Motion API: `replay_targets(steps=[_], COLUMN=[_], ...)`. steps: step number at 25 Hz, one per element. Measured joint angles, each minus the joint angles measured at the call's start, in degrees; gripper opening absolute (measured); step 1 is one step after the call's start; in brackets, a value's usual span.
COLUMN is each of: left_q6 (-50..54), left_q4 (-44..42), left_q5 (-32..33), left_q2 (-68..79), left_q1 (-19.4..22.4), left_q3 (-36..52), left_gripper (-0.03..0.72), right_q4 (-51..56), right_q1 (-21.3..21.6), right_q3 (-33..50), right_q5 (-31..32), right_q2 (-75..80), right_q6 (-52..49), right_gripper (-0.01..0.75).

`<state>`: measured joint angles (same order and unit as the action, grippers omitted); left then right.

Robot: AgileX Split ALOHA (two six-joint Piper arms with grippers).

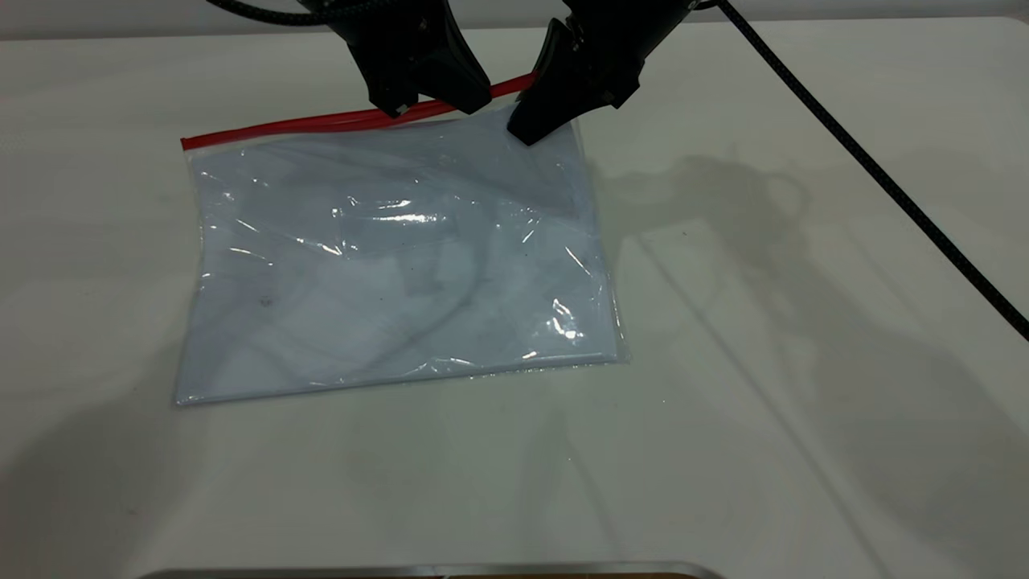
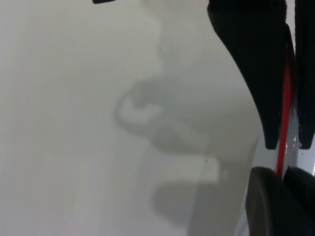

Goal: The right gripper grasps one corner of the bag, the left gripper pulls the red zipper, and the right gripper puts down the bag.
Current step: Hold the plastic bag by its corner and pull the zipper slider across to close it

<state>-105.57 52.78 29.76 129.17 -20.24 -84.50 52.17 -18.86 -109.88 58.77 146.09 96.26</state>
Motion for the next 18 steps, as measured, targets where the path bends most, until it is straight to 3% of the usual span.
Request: replay_targets(steps=[7,18], left_q6=[0.22,3.57], left_q4=[0.43,0.48], left_q5=[-1.35,-1.86], left_q2=[0.00,0.06], left_q1=[0.00,3.78], left_q3=[0.00,0.00], left_gripper=[0.053,0.053], right_q4=[0.78,2.06], right_q1=[1.40,9.11], right_q3=[0.00,0.00], right_q5=[-0.18,2.09], right_q2=[0.00,0.00], right_q6=[-3.82,-9.88], right_gripper=[0.033,0.033])
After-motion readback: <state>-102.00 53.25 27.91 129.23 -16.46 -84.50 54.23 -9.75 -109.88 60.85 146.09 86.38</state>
